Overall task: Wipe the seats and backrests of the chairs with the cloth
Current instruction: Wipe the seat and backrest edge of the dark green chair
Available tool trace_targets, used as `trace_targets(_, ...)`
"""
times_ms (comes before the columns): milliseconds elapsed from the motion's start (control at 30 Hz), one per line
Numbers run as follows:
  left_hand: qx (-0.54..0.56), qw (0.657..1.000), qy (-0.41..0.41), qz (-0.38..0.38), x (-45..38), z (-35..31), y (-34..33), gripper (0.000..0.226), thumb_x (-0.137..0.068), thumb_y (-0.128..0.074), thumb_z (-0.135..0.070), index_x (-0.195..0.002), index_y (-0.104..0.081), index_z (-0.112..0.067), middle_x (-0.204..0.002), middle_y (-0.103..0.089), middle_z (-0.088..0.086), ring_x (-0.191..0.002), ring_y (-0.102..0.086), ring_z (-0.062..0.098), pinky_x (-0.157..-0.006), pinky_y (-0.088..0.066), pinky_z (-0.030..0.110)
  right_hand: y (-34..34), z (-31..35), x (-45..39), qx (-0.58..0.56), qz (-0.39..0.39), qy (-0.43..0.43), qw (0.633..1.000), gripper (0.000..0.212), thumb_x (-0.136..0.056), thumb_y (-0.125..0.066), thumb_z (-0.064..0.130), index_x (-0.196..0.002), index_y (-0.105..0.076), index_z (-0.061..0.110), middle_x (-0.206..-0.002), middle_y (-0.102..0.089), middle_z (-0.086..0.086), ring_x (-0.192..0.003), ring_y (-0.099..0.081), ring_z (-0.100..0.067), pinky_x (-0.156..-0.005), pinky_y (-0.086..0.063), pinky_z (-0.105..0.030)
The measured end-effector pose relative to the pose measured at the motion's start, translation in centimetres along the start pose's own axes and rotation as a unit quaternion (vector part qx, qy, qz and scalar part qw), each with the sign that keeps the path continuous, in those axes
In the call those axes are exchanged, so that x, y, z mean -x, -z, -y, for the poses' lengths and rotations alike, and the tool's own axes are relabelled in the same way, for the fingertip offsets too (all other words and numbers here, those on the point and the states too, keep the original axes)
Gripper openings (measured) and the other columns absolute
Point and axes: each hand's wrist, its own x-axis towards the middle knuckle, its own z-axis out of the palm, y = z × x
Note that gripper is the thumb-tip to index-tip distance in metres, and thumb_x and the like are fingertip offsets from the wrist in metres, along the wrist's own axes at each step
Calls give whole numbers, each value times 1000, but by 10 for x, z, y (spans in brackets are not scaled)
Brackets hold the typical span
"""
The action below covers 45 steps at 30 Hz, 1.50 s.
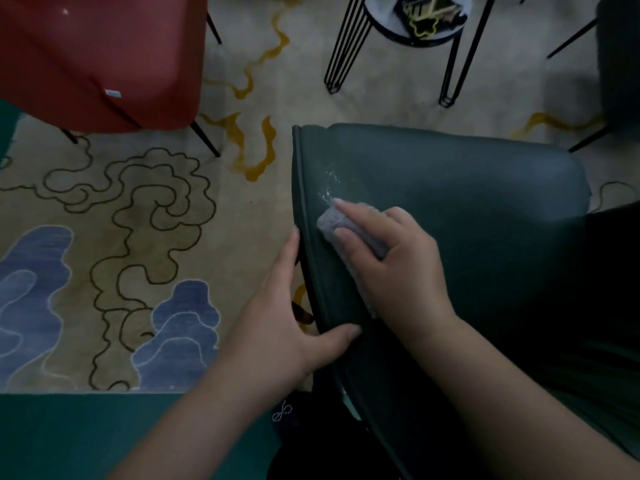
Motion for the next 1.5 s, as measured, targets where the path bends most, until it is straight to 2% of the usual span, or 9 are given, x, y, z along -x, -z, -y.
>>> trace_targets(167,4,1000,13,1,-3,-6,2,123,-40,-68,-75,-135,10,-72,-142,-28,-40,-119,-50,2,-94,-48,30,10,-18,-20,-73,-39,-104,991,31,-89,-63,35,-120,-63,39,-96,-59,9,-91,-57,2,-85,-48,-18)
trace_targets(267,15,1000,1,-15,-15,-11,5,112,-43,-67,-73,-132,1,-75,-132,-37,-46,-104,-58,-3,-83,-53,23,2,1,-30,-88,-27,0,996,34,-88,-61,40,-122,-60,40,-94,-57,7,-86,-57,-2,-77,-47,-12)
trace_targets(367,17,999,-8,-38,-33,-15,9,110,-47,-69,-69,-140,-11,-64,-131,-45,-37,-104,-57,-4,-81,-54,22,-14,9,-42,-14,36,69,997,39,-87,-53,48,-125,-56,42,-88,-51,6,-78,-51,-7,-68,-50,-27)
trace_targets(567,-1,999,-14,-33,-58,-21,17,119,-55,-79,-59,-148,-5,-54,-148,-33,-28,-127,-46,4,-102,-46,34,-4,-25,-72,-101,-21,-109,989,32,-91,-60,33,-123,-63,35,-102,-61,1,-96,-59,-6,-90,-46,-19)
trace_targets(733,-9,999,-4,-50,-60,-19,14,119,-44,-68,-70,-146,-8,-57,-135,-42,-30,-112,-55,2,-81,-51,24,-23,-8,-70,-75,8,68,995,35,-87,-58,44,-121,-61,39,-84,-50,10,-76,-52,-3,-69,-44,-14)
trace_targets(900,3,998,1,-55,-71,-24,16,121,-45,-70,-70,-144,-1,-62,-144,-34,-33,-121,-49,-3,-97,-49,29,-33,-42,-115,-222,-23,-138,965,25,-92,-62,27,-116,-68,27,-105,-67,14,-100,-61,5,-93,-47,-17)
trace_targets(1167,8,998,-15,-54,-96,-32,18,120,-52,-79,-58,-148,-7,-53,-146,-37,-27,-128,-43,-4,-103,-42,26,-17,-76,-97,-242,40,-267,932,22,-92,-63,24,-112,-70,23,-107,-70,15,-99,-62,9,-90,-47,-10)
trace_targets(1400,2,997,-8,-80,-97,-36,15,103,-48,-73,-64,-136,-18,-64,-120,-48,-37,-106,-48,-19,-77,-38,9,-11,-20,-69,-178,-4,-55,982,26,-87,-63,28,-110,-67,39,-89,-58,17,-87,-59,5,-77,-39,-2)
trace_targets(1500,-4,996,-1,-86,-97,-35,15,114,-46,-72,-65,-144,-13,-58,-133,-39,-36,-114,-45,-14,-87,-38,13,-30,-20,-114,-128,2,-19,992,30,-90,-60,33,-120,-65,32,-84,-53,14,-79,-53,3,-74,-38,-4)
